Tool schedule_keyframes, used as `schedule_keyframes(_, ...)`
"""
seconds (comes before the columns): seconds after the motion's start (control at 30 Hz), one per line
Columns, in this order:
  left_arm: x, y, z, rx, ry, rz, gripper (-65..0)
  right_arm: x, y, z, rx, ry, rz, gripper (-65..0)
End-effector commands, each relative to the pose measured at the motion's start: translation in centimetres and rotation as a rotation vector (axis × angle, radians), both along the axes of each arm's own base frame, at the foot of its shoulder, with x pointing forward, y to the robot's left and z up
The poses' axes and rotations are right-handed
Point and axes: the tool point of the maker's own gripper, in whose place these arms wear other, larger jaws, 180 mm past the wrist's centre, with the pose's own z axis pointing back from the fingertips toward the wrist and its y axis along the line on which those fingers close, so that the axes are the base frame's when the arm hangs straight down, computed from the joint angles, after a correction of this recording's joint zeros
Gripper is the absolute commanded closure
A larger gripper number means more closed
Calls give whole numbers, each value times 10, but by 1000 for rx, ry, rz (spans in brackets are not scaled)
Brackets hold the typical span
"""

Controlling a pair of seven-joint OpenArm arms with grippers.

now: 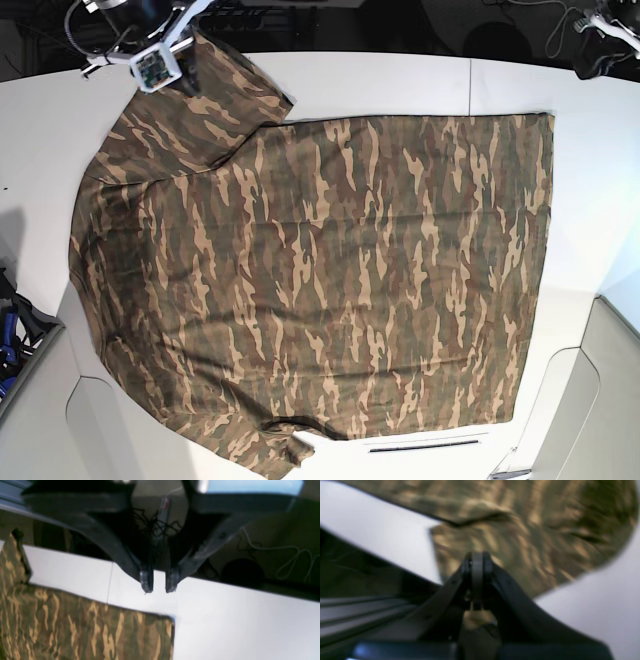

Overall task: Fold the T-shirt properly
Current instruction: 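Lower both grippers and pinch the shirt's shoulder corners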

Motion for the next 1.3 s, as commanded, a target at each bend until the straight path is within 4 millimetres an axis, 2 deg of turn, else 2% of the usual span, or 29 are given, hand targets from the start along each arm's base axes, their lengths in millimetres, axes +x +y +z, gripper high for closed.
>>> schedule_keyframes(0.0,5,3,11,23,-36,-18,-121,9,-5,9,-14,-42,-24,0)
schedule_keyframes(0.1,10,6,15,35,-51,-24,-127,18,-20,11,-44,-58,-87,0)
schedule_keyframes(0.3,13,11,18,59,-56,-32,-264,30,-70,14,-91,-43,-261,0)
schedule_keyframes(0.4,15,12,21,62,-75,-25,-268,34,-89,18,-63,-40,-318,0)
schedule_keyframes(0.53,17,13,22,65,-89,-21,-268,37,-105,26,19,-30,-346,0)
schedule_keyframes(0.7,20,14,22,77,-90,-21,-268,35,-131,32,122,-25,-389,0)
schedule_keyframes(0.8,23,16,21,94,-89,-22,-268,25,-151,22,159,14,-431,0)
schedule_keyframes(0.97,28,16,23,96,-105,-21,-268,11,-181,-7,233,104,-506,0)
schedule_keyframes(1.1,29,17,23,97,-108,-22,-268,8,-178,-37,356,191,-493,0)
schedule_keyframes(1.27,28,18,22,107,-98,-23,-268,9,-164,-53,522,237,-452,0)
